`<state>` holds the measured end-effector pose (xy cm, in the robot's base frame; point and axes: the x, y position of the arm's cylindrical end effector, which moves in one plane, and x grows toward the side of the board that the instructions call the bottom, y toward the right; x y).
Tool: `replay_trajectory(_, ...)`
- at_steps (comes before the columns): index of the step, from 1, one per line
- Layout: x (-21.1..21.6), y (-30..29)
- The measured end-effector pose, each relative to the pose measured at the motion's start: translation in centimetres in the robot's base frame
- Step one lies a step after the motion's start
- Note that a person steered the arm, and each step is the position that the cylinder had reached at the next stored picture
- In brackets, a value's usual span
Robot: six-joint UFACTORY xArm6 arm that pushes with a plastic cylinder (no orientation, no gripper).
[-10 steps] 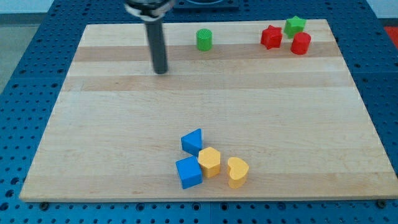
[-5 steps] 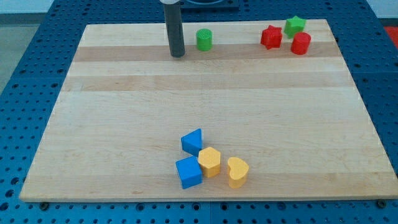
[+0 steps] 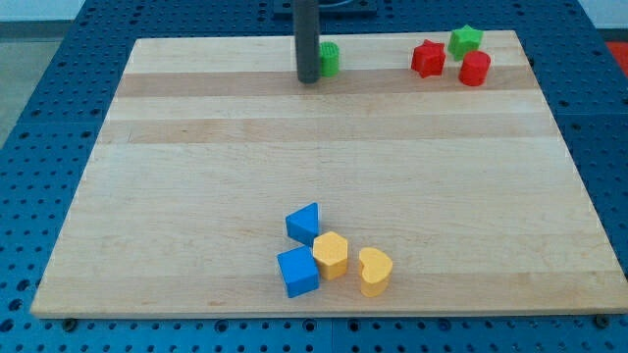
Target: Push the green circle above the red star
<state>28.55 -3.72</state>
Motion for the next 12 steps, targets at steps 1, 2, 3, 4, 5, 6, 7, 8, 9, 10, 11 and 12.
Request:
replay_trajectory(1,-1.3,-0.2)
replay_trajectory(2,-3.1,0.8)
replay_trajectory(3,-3.1,1.9)
replay_trajectory(4,-3.1,5.3)
replay_trajectory(5,-3.1,9.9)
replay_trajectory(6,-3.1,14.5)
replay_trajectory(7,-3.2,17.3)
replay_trajectory(8,-2.6,16.3)
replay_trajectory(9,-2.4,12.8)
replay_trajectory(10,-3.4,10.7)
replay_trajectory(11,-7.1,11.6)
replay_trajectory(12,-7.6,11.6)
